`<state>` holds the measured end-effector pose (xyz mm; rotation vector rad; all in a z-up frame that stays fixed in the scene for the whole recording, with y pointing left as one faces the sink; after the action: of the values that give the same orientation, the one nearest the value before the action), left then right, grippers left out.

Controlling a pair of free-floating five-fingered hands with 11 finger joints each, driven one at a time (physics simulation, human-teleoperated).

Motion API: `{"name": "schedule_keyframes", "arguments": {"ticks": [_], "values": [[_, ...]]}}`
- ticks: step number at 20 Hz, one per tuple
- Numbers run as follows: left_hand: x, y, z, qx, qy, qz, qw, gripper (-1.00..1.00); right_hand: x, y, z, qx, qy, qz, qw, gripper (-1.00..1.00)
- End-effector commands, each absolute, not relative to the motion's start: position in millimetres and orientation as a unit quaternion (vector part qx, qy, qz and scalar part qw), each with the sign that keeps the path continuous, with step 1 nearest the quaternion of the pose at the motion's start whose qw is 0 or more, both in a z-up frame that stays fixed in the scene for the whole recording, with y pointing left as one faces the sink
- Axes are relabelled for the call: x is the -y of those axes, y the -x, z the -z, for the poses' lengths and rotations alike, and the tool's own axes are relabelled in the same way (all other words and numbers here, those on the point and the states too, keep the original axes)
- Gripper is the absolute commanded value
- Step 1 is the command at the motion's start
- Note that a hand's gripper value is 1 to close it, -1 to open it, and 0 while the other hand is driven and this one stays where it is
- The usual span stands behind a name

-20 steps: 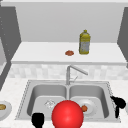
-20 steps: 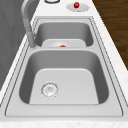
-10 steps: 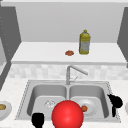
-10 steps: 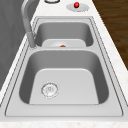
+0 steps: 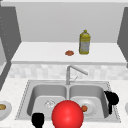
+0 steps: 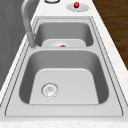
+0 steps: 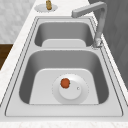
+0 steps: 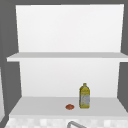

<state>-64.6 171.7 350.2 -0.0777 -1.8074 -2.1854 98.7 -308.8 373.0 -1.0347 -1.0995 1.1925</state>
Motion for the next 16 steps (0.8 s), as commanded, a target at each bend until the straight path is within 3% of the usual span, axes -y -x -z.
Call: {"name": "schedule_keyframes", "arguments": {"ticks": [1,16], "values": [[-171.7,64.6,-350.2,0.63,0.027,0.761,0.152,0.0,295.9,-92.3,-393.4,0.448,0.47,-0.516,0.559,-1.0],[-171.7,64.6,-350.2,0.63,0.027,0.761,0.152,0.0,250.6,-42.2,-473.1,0.441,0.478,-0.53,0.544,-1.0]]}}
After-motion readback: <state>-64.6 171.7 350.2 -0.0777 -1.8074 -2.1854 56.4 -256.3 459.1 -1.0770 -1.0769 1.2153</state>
